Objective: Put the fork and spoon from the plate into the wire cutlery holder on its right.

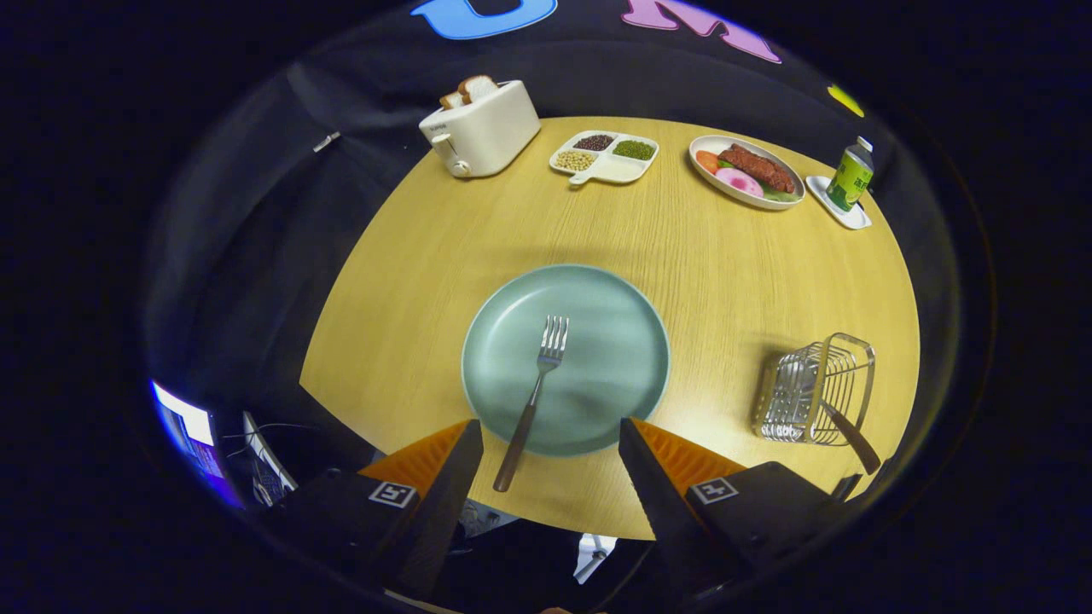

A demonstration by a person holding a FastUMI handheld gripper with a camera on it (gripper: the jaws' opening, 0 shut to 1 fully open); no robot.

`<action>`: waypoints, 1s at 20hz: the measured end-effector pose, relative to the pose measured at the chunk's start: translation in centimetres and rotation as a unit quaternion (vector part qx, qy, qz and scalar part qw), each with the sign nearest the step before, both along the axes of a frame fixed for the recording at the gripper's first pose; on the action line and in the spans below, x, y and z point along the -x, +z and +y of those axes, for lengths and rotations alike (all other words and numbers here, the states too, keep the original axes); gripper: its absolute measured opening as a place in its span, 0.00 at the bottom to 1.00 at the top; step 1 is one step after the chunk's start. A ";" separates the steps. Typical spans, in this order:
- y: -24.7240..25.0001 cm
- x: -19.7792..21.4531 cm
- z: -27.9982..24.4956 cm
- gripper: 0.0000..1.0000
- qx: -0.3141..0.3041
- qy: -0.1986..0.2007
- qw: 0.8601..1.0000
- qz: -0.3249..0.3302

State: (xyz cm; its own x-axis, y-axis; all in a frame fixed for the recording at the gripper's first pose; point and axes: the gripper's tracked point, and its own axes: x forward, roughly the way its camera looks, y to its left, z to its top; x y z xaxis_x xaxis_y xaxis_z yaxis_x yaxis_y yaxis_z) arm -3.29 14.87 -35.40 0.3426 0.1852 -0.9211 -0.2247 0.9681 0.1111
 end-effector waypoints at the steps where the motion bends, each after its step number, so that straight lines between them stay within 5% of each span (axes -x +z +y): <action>1: -1.0 -0.2 0.1 1.00 0.007 -0.001 1.000 0.006; 15: -8.5 0.0 1.6 1.00 0.053 -0.006 0.994 0.091; 17: -9.2 0.2 1.2 0.95 0.062 -0.008 0.993 0.103; 20: -9.5 0.5 1.5 0.71 0.059 -0.012 0.991 0.116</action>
